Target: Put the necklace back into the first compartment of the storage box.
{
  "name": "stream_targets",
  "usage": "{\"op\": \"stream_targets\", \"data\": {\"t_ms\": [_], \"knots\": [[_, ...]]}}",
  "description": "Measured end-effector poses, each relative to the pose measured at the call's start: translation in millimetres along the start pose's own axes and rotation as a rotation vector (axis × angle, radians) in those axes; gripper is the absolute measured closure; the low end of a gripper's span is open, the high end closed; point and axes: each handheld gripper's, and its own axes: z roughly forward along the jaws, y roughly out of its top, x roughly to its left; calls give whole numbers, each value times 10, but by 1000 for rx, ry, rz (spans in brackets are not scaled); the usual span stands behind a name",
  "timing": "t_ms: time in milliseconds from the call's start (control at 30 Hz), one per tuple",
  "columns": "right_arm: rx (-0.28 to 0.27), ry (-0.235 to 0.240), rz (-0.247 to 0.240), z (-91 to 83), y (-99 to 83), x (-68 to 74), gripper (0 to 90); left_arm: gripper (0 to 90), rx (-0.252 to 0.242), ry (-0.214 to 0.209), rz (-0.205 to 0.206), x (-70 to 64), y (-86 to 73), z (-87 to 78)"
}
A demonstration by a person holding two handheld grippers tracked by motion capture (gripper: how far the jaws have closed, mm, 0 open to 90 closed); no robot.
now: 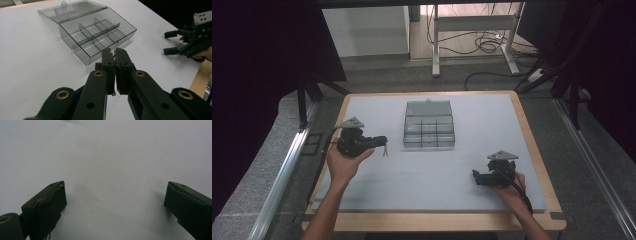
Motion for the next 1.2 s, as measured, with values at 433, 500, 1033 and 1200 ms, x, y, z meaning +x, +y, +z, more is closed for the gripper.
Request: {"op": "stream_targets", "data": {"t_ms": [433, 500, 1033, 1200], "knots": [[-3, 1, 1, 3, 0, 0, 39, 874, 6, 11, 0, 37, 199, 34], [-3, 1, 0, 3, -1, 0, 39, 873, 5, 12, -3, 50, 233, 45], [-2, 1, -1, 2, -1, -1, 39, 873, 19, 21, -5, 126, 551, 231], [-2, 0, 0, 2, -1, 0, 39, 873, 30, 24, 0, 131, 632, 316]]}}
